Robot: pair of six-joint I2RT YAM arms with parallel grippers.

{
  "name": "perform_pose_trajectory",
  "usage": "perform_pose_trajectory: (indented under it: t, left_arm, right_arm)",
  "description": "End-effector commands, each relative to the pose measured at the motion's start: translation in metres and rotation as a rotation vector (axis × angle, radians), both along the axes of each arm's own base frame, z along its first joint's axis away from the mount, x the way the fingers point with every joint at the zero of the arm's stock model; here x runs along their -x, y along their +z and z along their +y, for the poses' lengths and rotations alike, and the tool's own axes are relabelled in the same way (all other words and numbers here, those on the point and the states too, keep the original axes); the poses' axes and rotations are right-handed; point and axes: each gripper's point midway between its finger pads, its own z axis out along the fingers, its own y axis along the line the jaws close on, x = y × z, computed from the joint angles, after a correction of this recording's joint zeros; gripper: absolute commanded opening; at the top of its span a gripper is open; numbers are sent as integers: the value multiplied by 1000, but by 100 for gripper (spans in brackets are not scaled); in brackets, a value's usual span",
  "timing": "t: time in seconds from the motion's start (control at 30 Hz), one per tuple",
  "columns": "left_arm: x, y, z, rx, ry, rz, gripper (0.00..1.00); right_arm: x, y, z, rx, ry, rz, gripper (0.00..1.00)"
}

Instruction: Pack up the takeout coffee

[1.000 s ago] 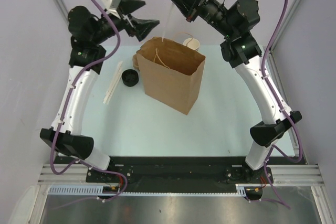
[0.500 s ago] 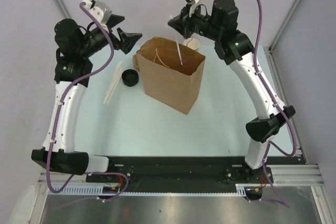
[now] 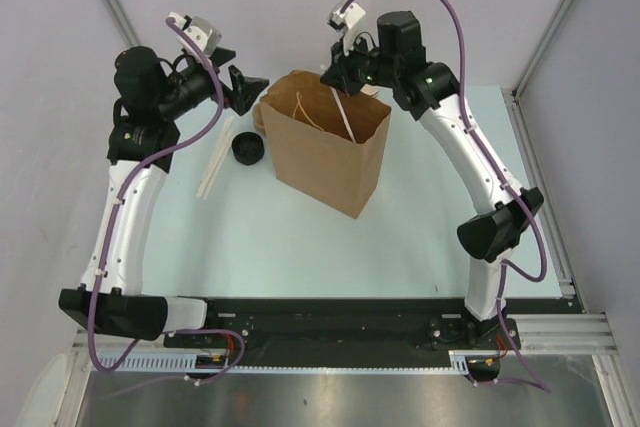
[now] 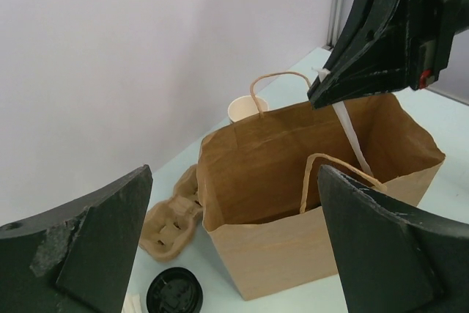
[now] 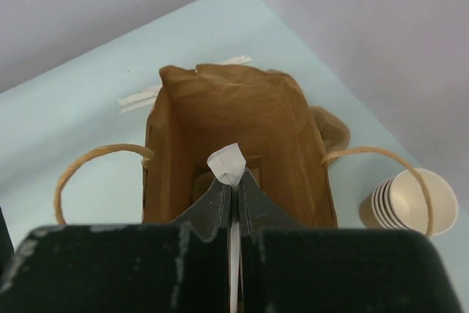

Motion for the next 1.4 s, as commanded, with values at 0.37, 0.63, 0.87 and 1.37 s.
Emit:
perform_pose_trajectory:
  t: [0.37, 0.63, 0.87, 1.37]
  left_arm:
    - [15, -4, 18, -57, 88, -22, 100]
    - [12, -18, 23, -74, 117, 17, 99]
    - [5, -31, 28, -69, 158, 110, 99]
    - [-13, -44, 42, -47, 240, 304, 100]
  right_arm:
    - [-10, -89, 14, 155, 35, 202, 0]
    - [-7, -104, 26, 146, 63, 257, 12]
    - [-10, -99, 25, 127, 49, 260, 44]
    - [-7, 40, -32, -137, -62, 57, 87]
